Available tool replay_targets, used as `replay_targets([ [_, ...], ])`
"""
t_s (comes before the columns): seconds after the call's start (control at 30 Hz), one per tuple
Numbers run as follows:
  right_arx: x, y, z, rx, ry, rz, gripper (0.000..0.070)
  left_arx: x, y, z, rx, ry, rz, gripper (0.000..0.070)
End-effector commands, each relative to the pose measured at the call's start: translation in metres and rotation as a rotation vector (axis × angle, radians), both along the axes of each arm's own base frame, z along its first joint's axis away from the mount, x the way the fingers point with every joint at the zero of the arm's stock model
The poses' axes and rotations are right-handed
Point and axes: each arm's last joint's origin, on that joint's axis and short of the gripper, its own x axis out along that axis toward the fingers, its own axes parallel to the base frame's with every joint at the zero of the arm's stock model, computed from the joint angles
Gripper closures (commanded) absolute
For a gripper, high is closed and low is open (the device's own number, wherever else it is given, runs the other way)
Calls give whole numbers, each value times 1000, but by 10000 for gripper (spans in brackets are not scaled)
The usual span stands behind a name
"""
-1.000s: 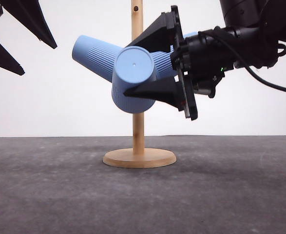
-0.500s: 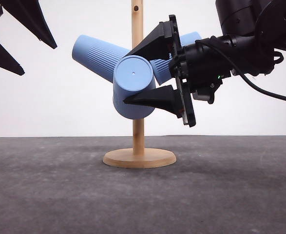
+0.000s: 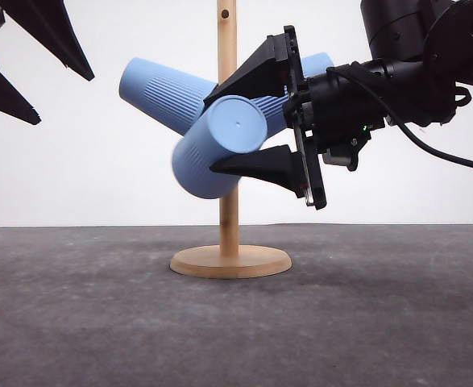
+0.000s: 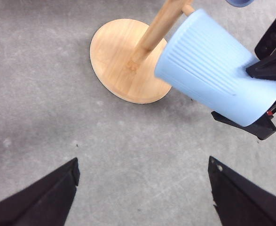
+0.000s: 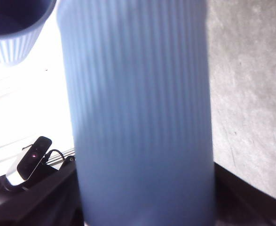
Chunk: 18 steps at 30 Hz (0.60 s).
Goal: Place three cups
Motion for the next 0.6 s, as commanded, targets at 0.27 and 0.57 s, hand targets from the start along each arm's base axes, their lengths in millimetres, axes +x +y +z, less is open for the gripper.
replay_targets([
  [0.27,3,2,7,19,-55,-6,207,1,-1,7,-1,-30,-6,183],
  [0.57,3,2,7,19,-57,-6,193,0,-1,7,2,-17,-6,183],
])
